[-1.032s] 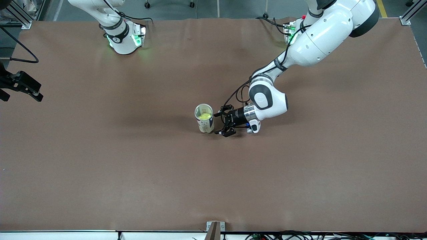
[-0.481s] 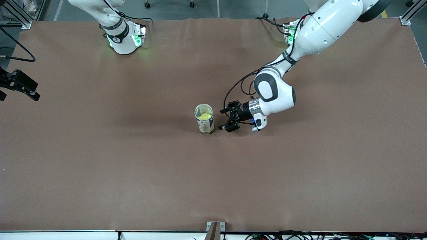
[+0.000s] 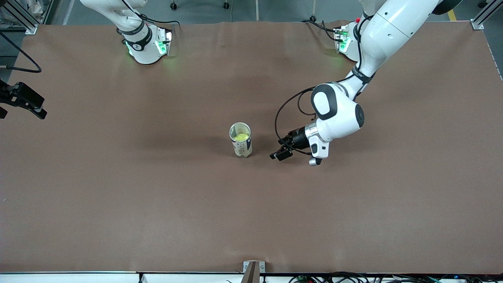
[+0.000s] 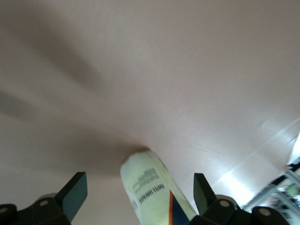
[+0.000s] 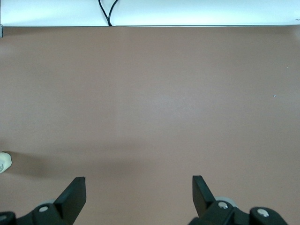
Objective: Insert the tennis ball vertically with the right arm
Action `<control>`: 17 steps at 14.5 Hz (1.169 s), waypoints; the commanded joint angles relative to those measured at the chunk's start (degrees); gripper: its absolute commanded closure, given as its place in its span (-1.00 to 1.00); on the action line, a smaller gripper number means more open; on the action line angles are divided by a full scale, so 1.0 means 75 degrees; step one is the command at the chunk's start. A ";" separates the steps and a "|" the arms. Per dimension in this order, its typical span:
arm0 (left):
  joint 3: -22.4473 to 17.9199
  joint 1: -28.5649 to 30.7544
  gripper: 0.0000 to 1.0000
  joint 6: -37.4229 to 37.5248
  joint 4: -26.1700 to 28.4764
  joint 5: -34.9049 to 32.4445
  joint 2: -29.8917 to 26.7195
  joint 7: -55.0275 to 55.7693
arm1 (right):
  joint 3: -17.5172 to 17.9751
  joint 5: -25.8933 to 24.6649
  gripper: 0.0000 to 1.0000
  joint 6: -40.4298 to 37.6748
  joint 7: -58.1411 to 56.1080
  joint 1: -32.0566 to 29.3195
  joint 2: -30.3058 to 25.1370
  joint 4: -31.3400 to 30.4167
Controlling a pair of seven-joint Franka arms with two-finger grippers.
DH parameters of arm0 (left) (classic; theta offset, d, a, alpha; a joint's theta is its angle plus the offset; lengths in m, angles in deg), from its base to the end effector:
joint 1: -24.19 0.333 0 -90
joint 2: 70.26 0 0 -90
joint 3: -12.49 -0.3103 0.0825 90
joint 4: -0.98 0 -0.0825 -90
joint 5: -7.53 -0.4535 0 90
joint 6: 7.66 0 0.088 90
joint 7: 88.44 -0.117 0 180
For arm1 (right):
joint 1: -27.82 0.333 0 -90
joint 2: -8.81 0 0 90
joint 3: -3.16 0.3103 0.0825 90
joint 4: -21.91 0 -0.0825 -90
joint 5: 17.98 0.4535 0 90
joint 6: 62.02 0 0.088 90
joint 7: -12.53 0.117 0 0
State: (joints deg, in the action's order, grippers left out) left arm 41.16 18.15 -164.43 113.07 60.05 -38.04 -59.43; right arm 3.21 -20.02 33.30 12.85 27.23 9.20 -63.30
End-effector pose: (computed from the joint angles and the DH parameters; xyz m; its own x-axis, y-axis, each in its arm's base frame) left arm 0.5734 -0.3613 0.1651 0.6918 0.5767 -0.4346 0.7190 -0.4942 0.4887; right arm 0.6369 -0.0099 0.6594 0.9856 -0.0116 0.1690 -0.0177 -0.9992 0.0345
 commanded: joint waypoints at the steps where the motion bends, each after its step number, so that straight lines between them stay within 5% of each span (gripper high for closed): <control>1: -0.1005 -0.0016 -1.00 0.1627 0.0092 -0.1443 -0.0708 -0.0002 | 0.0134 -0.0104 -1.00 -0.0101 -0.0019 -0.0156 0.0042 0.0123; 4: -0.2004 -0.0004 -1.00 0.4115 -0.0996 -0.3412 -0.0920 0.0184 | 0.0134 -0.0104 -1.00 -0.0101 -0.0031 -0.0168 0.0042 0.0123; 9: -0.2170 0.0218 -1.00 0.4625 -0.1528 -0.5744 -0.1270 0.0220 | 0.0134 -0.0104 -1.00 -0.0101 -0.0019 -0.0168 0.0054 0.0123; 13: -0.2066 0.0661 -1.00 0.5114 -0.1504 -0.6521 -0.1985 -0.0001 | 0.0134 -0.0104 -1.00 -0.0101 -0.0031 -0.0168 0.0054 0.0123; 17: -0.2041 0.0933 -1.00 0.6134 -0.1551 -0.6594 -0.2864 -0.2214 | 0.0134 -0.0104 -1.00 -0.0101 -0.0031 -0.0179 0.0065 0.0123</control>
State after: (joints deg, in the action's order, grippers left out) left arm 25.60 24.58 -121.67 100.47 11.41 -55.53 -70.56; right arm 3.20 -20.02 33.23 12.85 27.14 9.28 -63.28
